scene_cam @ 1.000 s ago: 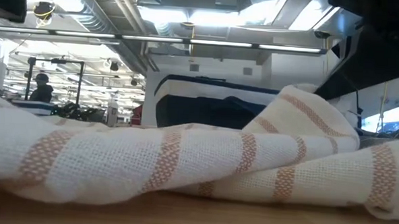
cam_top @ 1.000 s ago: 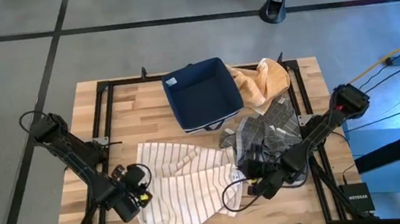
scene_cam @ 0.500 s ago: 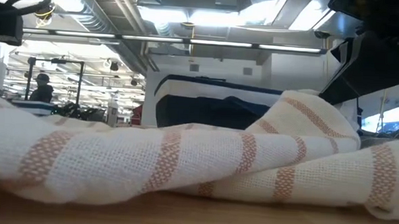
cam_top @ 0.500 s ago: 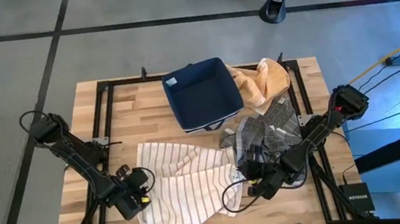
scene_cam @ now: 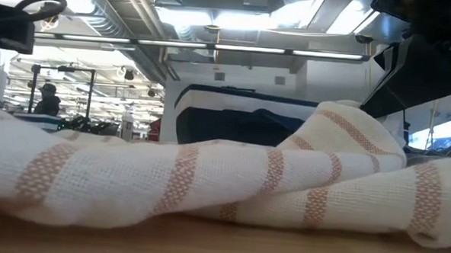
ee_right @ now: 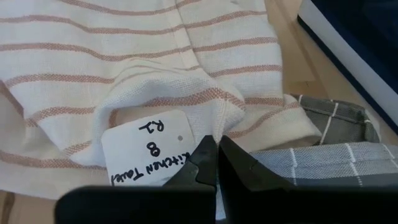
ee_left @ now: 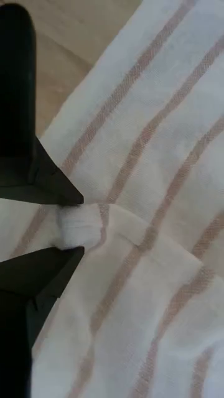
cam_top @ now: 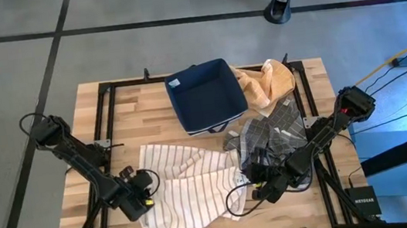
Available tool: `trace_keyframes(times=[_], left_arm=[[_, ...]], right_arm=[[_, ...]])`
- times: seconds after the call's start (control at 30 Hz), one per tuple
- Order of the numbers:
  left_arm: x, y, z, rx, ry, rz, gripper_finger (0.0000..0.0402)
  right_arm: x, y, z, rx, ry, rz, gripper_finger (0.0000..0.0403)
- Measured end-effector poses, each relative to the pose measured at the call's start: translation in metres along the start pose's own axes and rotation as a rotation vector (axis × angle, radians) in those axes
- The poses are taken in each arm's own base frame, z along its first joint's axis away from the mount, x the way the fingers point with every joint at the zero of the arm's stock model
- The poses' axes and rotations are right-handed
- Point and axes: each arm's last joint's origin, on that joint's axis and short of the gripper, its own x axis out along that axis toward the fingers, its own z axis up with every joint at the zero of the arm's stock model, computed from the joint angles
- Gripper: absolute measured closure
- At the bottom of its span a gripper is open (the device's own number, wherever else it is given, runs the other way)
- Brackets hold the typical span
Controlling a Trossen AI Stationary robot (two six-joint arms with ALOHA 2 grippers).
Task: Fold towel
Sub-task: Fold the white towel
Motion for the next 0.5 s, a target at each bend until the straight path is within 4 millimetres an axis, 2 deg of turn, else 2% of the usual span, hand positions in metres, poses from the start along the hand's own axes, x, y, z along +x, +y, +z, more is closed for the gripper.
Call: trace_keyframes(times=[0.23,0.5], left_arm=[[0.002,-0.002,0.006,-0.013,-0.022,-0.024,0.0295],[0.001,-0.015,0.01,-0.07,-0.056,-0.146,0.0297]], right_arm=[[0.0,0.0,0.0,0.0,0.0,0.0,0.0397],[0.0,0.002,0.002,0.014,-0.019,0.014,0.0397]])
